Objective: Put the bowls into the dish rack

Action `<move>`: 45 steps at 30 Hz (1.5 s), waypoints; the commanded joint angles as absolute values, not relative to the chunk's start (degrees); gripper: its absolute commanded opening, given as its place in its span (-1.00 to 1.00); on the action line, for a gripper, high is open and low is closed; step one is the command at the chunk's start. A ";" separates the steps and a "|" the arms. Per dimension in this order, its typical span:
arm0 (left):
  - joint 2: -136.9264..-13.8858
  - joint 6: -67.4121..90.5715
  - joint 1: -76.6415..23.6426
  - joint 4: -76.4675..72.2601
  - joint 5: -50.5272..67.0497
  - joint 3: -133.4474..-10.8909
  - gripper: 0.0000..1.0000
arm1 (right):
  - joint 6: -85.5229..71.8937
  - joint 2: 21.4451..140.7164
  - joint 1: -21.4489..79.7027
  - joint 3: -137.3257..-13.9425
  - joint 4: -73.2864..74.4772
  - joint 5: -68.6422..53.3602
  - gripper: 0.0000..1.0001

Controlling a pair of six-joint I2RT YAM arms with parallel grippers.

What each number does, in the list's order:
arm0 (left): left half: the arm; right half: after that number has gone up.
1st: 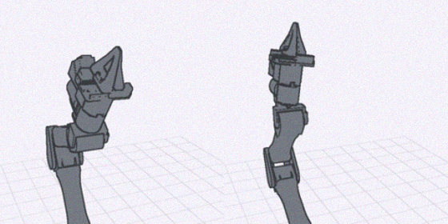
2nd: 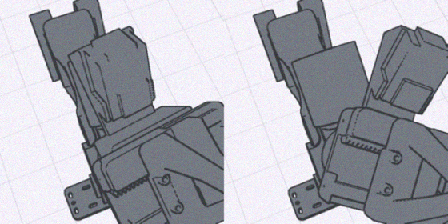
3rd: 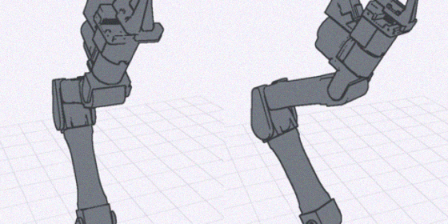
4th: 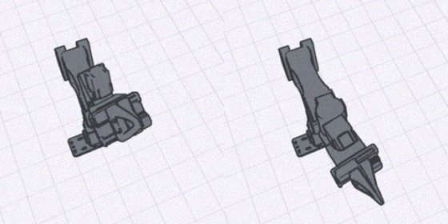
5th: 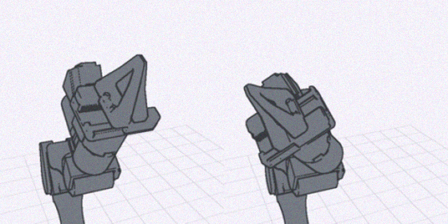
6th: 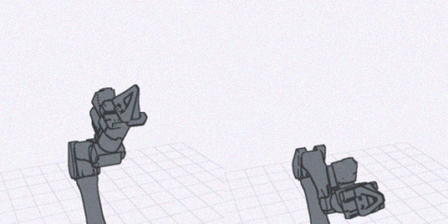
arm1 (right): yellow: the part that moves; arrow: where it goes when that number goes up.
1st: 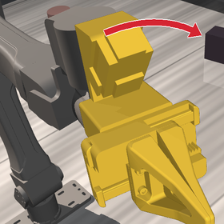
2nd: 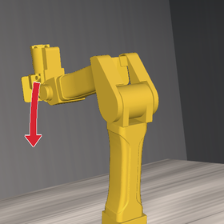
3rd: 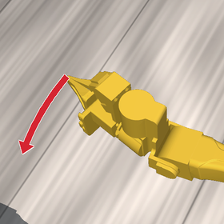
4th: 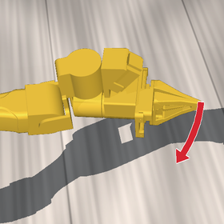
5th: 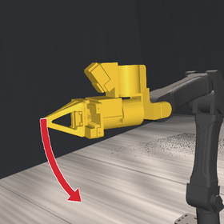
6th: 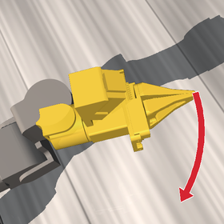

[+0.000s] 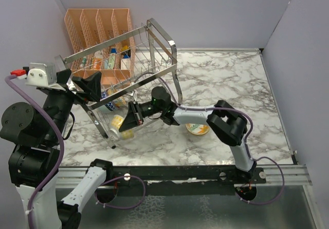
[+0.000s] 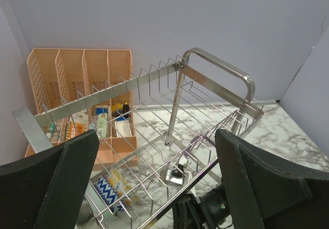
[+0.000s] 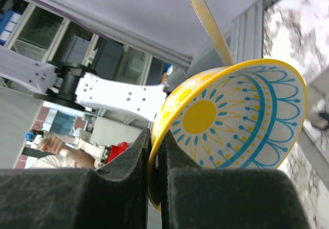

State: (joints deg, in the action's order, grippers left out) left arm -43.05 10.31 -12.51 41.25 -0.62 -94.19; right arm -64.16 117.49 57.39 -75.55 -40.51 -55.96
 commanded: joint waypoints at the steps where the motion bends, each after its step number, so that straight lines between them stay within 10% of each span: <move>1: -43.52 9.98 -12.79 40.44 0.10 -94.84 0.99 | -72.41 120.98 56.42 -82.74 -55.64 -56.86 -0.97; 45: -43.28 9.59 -12.92 40.36 -0.70 -91.93 0.99 | -80.95 142.33 53.27 -96.64 -63.93 -46.22 -0.97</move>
